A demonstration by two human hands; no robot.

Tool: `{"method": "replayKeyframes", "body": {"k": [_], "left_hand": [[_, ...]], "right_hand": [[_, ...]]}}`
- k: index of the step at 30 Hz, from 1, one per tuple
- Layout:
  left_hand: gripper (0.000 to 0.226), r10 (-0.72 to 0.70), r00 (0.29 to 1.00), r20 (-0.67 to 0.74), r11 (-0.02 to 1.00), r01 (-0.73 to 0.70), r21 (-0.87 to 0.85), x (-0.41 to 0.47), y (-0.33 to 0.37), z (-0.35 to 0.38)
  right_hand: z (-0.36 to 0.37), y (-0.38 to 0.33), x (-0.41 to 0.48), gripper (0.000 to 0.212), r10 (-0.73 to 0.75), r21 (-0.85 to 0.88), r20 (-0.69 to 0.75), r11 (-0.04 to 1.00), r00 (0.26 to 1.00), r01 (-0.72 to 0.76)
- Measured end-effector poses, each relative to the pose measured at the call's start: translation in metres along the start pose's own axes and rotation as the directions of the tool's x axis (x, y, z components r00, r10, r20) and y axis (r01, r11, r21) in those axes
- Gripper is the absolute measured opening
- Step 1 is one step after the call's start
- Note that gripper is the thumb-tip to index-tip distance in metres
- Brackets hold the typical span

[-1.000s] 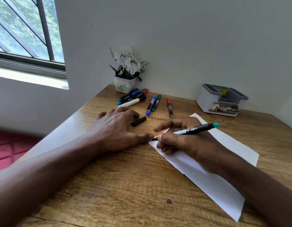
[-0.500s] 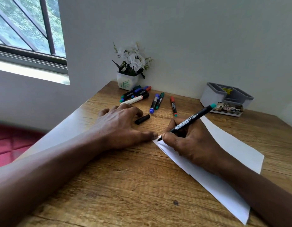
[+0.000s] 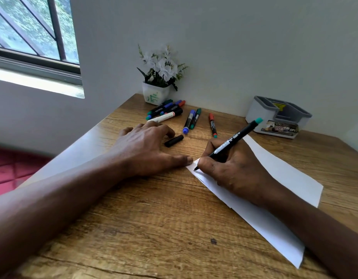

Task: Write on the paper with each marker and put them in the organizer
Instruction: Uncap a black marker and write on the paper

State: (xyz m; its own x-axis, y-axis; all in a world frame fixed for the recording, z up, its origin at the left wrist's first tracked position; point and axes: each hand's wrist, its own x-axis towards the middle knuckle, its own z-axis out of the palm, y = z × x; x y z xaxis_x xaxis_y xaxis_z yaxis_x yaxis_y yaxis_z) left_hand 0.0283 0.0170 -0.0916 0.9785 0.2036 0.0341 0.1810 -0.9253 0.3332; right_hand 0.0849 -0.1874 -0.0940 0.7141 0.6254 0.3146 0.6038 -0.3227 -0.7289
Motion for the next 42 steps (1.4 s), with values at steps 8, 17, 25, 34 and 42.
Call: {"method": "replayKeyframes", "body": {"k": [8, 17, 25, 34, 42], "left_hand": [[0.094, -0.001, 1.000, 0.004, 1.000, 0.001, 0.003, -0.0010, 0.0014, -0.0014], [0.092, -0.005, 1.000, 0.013, 1.000, 0.005, 0.000, -0.0008, 0.0010, -0.0018], [0.090, 0.001, 1.000, -0.008, 1.000, -0.001, 0.001, -0.0017, 0.0010, -0.0013], [0.091, -0.010, 1.000, 0.009, 1.000, 0.010, 0.003, -0.0010, 0.0011, -0.0021], [0.092, -0.007, 1.000, 0.021, 1.000, 0.007, 0.004, -0.0003, 0.0015, -0.0022]], "right_hand": [[0.0011, 0.0032, 0.0008, 0.023, -0.006, -0.003, -0.008, 1.000, 1.000, 0.006], [0.0004, 0.0038, -0.0004, 0.013, 0.004, 0.008, -0.037, 1.000, 0.999, -0.004], [-0.0002, 0.0012, -0.0015, 0.015, 0.023, 0.011, -0.047, 1.000, 0.999, -0.023], [0.0007, 0.0039, -0.0014, 0.011, 0.016, -0.034, -0.076, 0.999, 0.997, -0.019], [-0.0006, 0.0023, -0.0021, 0.012, 0.045, -0.012, -0.079, 0.999, 0.996, -0.046]]}}
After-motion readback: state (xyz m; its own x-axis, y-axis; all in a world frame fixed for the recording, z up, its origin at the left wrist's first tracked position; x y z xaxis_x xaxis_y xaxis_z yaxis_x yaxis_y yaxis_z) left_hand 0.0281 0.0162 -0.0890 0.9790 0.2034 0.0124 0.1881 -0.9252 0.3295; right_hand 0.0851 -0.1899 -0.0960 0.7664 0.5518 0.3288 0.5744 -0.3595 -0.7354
